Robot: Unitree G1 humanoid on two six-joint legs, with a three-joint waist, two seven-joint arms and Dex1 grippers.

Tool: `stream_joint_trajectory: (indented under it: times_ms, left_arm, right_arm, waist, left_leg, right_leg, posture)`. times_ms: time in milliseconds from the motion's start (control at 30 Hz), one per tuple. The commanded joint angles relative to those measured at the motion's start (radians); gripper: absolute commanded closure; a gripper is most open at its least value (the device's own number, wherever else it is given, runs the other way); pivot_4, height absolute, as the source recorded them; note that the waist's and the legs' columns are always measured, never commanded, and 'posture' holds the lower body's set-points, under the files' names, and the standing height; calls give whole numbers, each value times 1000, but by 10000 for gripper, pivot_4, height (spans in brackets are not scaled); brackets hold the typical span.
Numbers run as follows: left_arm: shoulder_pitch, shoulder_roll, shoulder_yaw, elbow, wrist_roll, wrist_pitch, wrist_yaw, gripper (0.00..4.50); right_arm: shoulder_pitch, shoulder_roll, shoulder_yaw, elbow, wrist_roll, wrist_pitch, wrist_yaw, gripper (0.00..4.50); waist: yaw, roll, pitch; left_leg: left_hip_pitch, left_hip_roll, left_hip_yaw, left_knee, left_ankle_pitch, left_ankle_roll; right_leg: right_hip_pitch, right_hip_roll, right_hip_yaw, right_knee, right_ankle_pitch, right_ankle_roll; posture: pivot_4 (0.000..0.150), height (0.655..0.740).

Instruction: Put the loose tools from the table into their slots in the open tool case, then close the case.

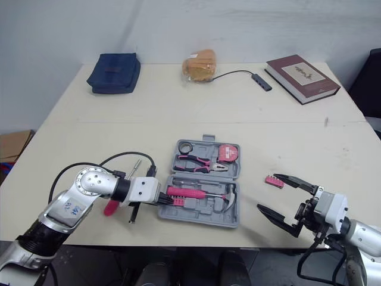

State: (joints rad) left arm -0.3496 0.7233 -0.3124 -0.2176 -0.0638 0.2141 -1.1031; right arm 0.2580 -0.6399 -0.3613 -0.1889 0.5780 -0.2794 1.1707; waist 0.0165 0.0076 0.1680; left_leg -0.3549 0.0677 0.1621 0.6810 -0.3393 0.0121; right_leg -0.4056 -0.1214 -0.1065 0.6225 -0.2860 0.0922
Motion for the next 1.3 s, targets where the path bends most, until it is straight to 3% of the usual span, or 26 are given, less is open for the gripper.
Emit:
stream_joint_trajectory:
  times_ms: [33, 200, 233, 300, 533, 567, 800, 1167, 1300]
  left_arm:
    - [60, -37, 82, 82, -76, -74, 24, 44716]
    - [138, -40, 324, 102, -296, -118, -15, 44716]
    - [154, -35, 377, 114, -328, -136, -20, 42385]
    - [182, -19, 457, 142, -371, -140, -30, 36408]
    - [292, 79, 810, 452, -346, -244, 120, 3286]
    - [308, 86, 837, 485, -344, -261, 129, 298]
    - [476, 120, 1023, 683, -337, -319, 226, 298]
    - [517, 68, 1036, 597, -363, -306, 273, 298]
    - [490, 46, 1005, 491, -412, -246, 265, 298]
  right_arm:
    - [12, -10, -63, 18, 10, -24, -1, 0]
    - [52, -36, -157, 92, 13, -41, 10, 0]
    - [58, -40, -180, 116, 14, -48, 13, 0]
    - [69, -47, -215, 158, 16, -58, 22, 0]
    - [110, -81, -354, 453, -75, -117, -63, 0]
    - [113, -86, -363, 486, -79, -131, -61, 0]
    - [143, -134, -421, 771, -160, -202, -167, 0]
    - [97, -147, -398, 901, -169, -275, -186, 0]
    - [22, -147, -354, 857, -160, -259, -164, 0]
  waist:
    - [2, 0, 0]
    - [-3, -8, 5]
    - [-5, -9, 5]
    - [-12, -10, 6]
    - [-25, -12, 7]
    - [-27, -12, 7]
    - [-44, -14, 9]
    - [-49, -16, 9]
    - [-55, -16, 9]
  left_leg:
    - [0, 0, 0, 0, 0, 0]
    - [-4, 0, 1, 0, 0, 0]
    - [-4, 1, 1, 0, 0, 0]
    - [-4, 1, 1, 0, 0, 0]
    - [-4, 0, 2, -3, -1, 1]
    - [-4, 0, 2, -4, -1, 1]
    - [-3, 0, 5, -6, -5, 2]
    - [3, 0, 8, -15, -5, -8]
    - [3, 1, 9, -17, -4, -9]
  right_leg:
    - [0, 0, 0, 0, 0, 0]
    - [-6, -1, -1, 2, 0, -1]
    - [-6, -1, -1, 2, -1, -1]
    - [-6, -2, -2, 2, -1, -1]
    - [-6, -8, -4, 1, -1, -1]
    - [-6, -9, -4, 0, -1, -1]
    - [-7, -12, -3, -4, -1, 0]
    - [-6, -12, 0, -4, -1, -2]
    - [-7, -11, 1, -4, -2, -2]
  posture:
    - [1500, 7400]
    - [1500, 7400]
    - [1500, 7400]
    - [1500, 7400]
    - [1500, 7400]
    - [1500, 7400]
    - [1500, 7400]
    - [1500, 7400]
    - [1500, 7400]
